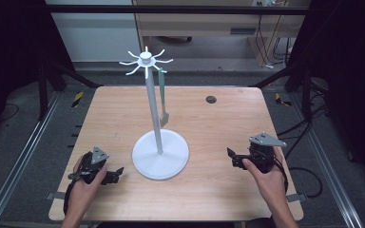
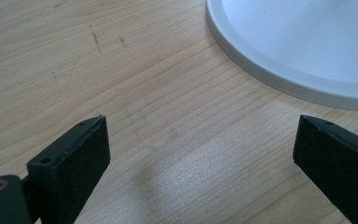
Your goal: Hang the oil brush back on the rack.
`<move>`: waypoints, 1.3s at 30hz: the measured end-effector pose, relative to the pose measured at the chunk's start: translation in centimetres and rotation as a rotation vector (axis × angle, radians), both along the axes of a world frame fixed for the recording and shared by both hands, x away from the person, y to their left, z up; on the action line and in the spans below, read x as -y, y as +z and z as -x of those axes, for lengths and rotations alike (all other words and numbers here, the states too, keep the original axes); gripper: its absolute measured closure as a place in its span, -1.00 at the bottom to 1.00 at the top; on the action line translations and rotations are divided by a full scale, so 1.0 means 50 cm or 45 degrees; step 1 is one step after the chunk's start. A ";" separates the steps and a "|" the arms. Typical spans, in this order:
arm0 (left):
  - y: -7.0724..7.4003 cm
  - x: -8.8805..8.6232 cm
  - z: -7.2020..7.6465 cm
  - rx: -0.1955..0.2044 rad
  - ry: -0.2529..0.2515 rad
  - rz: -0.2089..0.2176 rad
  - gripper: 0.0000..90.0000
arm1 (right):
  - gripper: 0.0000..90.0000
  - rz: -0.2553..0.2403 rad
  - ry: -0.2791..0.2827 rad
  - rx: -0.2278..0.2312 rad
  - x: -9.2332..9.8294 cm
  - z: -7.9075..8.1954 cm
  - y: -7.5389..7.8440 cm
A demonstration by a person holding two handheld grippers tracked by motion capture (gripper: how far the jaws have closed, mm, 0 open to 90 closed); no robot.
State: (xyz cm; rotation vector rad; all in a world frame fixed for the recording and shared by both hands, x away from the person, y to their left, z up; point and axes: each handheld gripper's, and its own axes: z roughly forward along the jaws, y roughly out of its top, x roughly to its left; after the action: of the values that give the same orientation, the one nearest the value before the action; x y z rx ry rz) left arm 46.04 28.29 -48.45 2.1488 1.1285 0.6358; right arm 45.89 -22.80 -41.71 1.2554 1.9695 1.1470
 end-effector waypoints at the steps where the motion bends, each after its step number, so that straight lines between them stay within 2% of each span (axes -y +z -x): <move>1: 0.000 0.000 0.000 0.000 -0.001 -0.002 -0.92 | -0.88 0.006 0.004 -0.003 0.002 -0.001 -0.004; 9: -0.001 0.001 0.000 -0.003 -0.004 -0.009 -0.93 | -0.88 0.018 0.001 -0.052 0.004 -0.006 -0.031; 18: -0.001 0.004 0.001 -0.002 -0.008 -0.025 -0.93 | -0.87 0.038 0.008 -0.132 0.004 -0.015 -0.063; 29: -0.001 0.003 0.001 -0.003 -0.008 -0.025 -0.93 | -0.87 0.062 0.022 -0.220 -0.011 -0.039 -0.094; 35: -0.001 0.002 0.001 0.000 -0.004 -0.021 -0.93 | -0.86 0.080 0.015 -0.242 -0.023 -0.051 -0.108; 39: -0.001 0.003 0.000 0.000 -0.006 -0.022 -0.93 | -0.84 0.069 -0.011 -0.259 -0.027 -0.057 -0.116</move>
State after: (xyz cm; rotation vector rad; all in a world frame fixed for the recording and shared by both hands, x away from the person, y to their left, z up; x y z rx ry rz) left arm 46.02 28.16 -48.49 2.1656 1.1210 0.6457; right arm 48.74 -21.42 -47.49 1.3984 2.1240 0.9880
